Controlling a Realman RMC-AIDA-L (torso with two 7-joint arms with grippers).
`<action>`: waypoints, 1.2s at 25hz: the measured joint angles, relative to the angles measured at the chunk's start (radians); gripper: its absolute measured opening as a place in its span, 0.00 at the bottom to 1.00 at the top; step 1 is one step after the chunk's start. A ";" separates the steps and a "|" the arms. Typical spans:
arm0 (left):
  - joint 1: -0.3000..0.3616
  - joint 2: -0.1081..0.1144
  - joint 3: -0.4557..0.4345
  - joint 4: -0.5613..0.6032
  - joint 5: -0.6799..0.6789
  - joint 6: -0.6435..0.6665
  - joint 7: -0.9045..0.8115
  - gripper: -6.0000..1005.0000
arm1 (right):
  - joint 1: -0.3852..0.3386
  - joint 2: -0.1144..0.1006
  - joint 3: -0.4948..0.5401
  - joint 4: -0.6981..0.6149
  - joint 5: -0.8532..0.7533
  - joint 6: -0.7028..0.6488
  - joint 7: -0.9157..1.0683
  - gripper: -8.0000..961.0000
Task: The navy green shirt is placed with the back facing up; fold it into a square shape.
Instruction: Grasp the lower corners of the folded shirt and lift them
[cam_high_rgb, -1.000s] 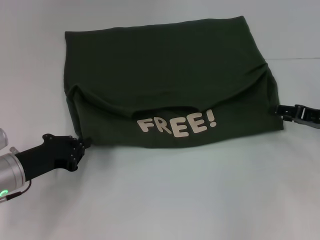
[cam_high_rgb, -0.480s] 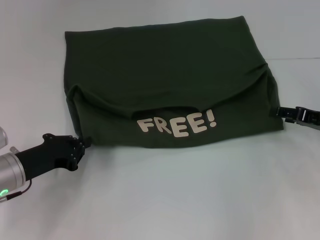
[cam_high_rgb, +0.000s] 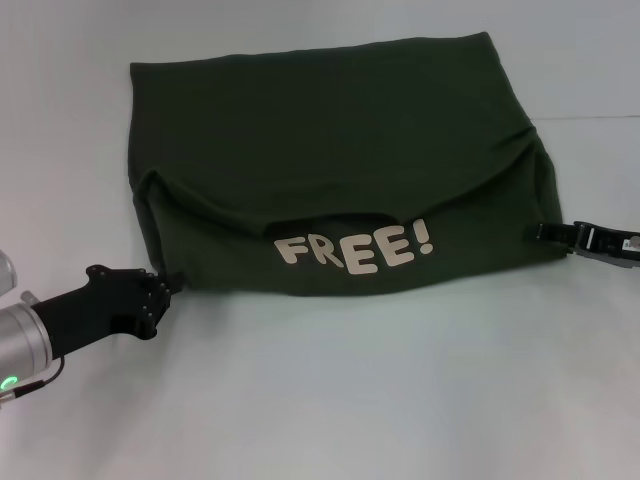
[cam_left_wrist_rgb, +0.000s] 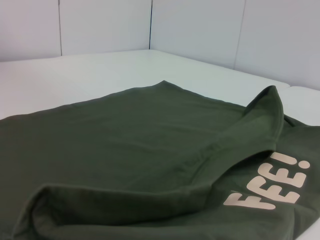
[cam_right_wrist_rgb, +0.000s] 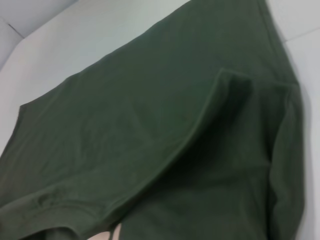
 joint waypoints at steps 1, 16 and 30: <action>-0.001 0.000 0.000 0.000 0.000 0.000 0.000 0.02 | 0.000 0.001 0.000 -0.002 0.002 -0.004 0.000 0.72; -0.008 0.000 0.000 0.000 0.001 0.000 0.000 0.03 | -0.011 -0.002 -0.008 -0.007 0.001 -0.010 -0.002 0.34; 0.001 0.000 -0.002 0.027 -0.004 0.019 -0.072 0.03 | -0.061 0.001 0.014 -0.049 0.021 -0.040 -0.031 0.02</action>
